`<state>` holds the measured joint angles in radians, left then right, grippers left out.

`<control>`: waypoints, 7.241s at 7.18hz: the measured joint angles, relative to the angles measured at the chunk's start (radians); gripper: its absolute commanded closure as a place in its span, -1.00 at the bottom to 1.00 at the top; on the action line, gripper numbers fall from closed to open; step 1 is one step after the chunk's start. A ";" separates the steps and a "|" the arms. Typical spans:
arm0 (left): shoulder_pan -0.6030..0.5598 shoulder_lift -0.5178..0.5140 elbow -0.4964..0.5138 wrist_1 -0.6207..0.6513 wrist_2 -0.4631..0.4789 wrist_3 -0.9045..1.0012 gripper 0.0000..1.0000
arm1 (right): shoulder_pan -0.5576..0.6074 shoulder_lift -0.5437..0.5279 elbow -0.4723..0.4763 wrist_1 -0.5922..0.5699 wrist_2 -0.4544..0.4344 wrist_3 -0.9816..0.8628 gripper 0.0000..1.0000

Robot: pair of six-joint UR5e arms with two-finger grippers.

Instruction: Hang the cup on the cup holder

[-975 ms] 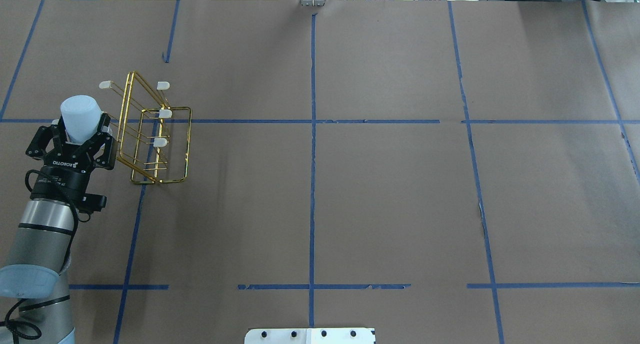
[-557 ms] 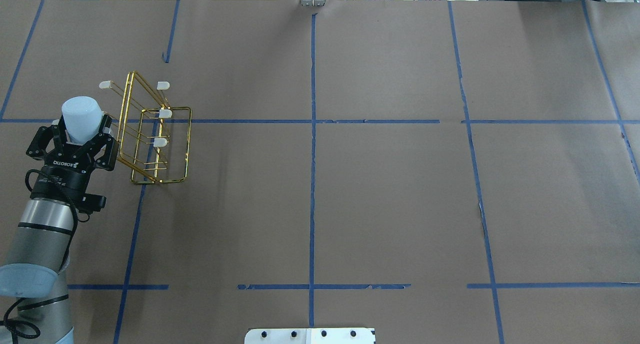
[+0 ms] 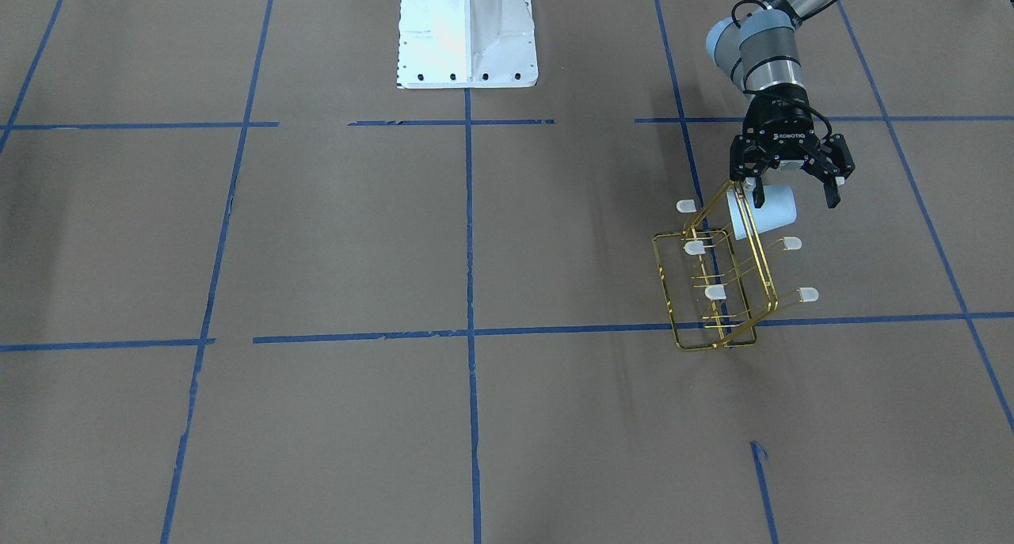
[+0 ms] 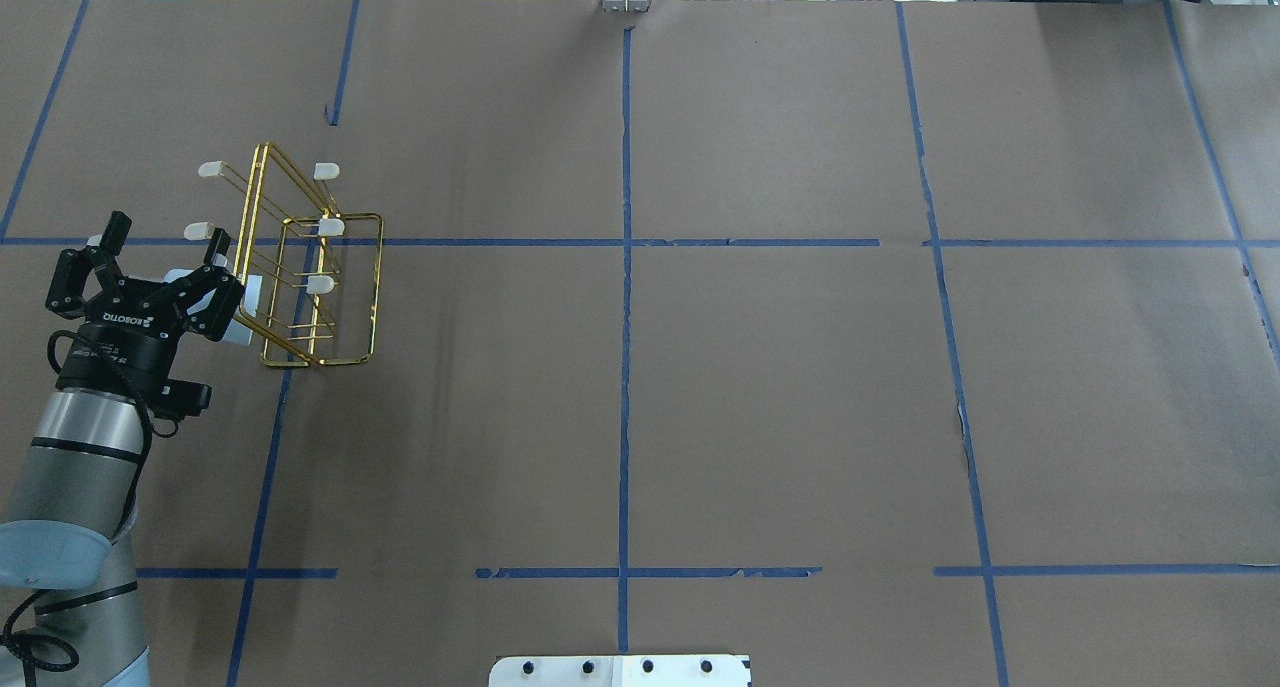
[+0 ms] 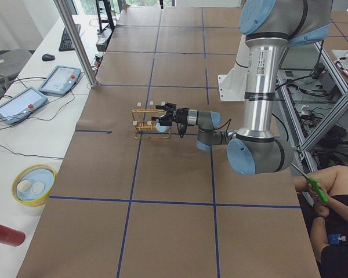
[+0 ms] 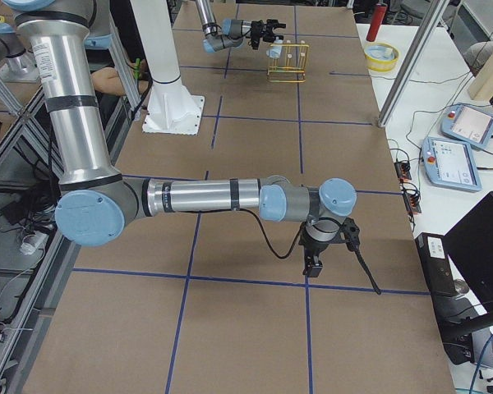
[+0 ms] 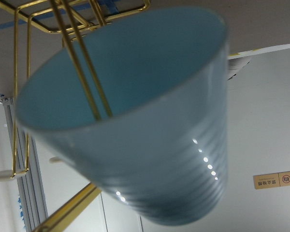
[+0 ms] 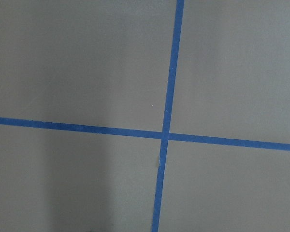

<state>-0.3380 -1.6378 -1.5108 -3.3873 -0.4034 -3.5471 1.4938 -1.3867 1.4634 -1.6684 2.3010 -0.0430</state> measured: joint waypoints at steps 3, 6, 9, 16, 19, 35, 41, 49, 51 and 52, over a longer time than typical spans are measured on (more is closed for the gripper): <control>-0.038 0.084 -0.141 0.092 -0.080 0.016 -1.00 | 0.000 0.000 0.000 0.000 0.000 0.000 -1.00; -0.156 0.209 -0.280 0.140 -0.304 0.239 -1.00 | -0.001 0.000 0.000 0.001 0.000 0.000 -1.00; -0.360 0.238 -0.280 0.091 -0.628 0.737 -1.00 | 0.000 0.000 0.000 0.001 0.000 0.000 -1.00; -0.916 0.198 -0.211 0.508 -1.416 1.899 -1.00 | 0.000 0.000 0.000 0.001 0.000 0.000 -1.00; -1.016 0.193 -0.210 0.760 -1.590 2.371 -1.00 | 0.000 0.000 0.000 0.000 0.000 0.000 -1.00; -1.301 0.110 -0.209 1.972 -1.943 3.798 -1.00 | 0.000 0.000 0.000 0.000 0.000 0.000 -1.00; -1.298 0.093 -0.189 1.967 -1.939 3.798 -1.00 | 0.000 0.000 0.000 0.000 0.000 0.000 -1.00; -1.299 0.081 -0.191 1.965 -1.940 3.797 -1.00 | 0.000 0.000 0.000 0.000 0.000 0.000 -1.00; -1.299 0.081 -0.191 1.965 -1.940 3.797 -1.00 | 0.000 0.000 0.000 0.001 0.000 0.000 -1.00; -1.299 0.081 -0.190 1.965 -1.940 3.797 -1.00 | 0.000 0.000 0.000 0.001 0.000 0.000 -1.00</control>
<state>-1.6368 -1.5570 -1.7013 -1.4220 -2.3439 0.2500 1.4934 -1.3867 1.4634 -1.6678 2.3010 -0.0429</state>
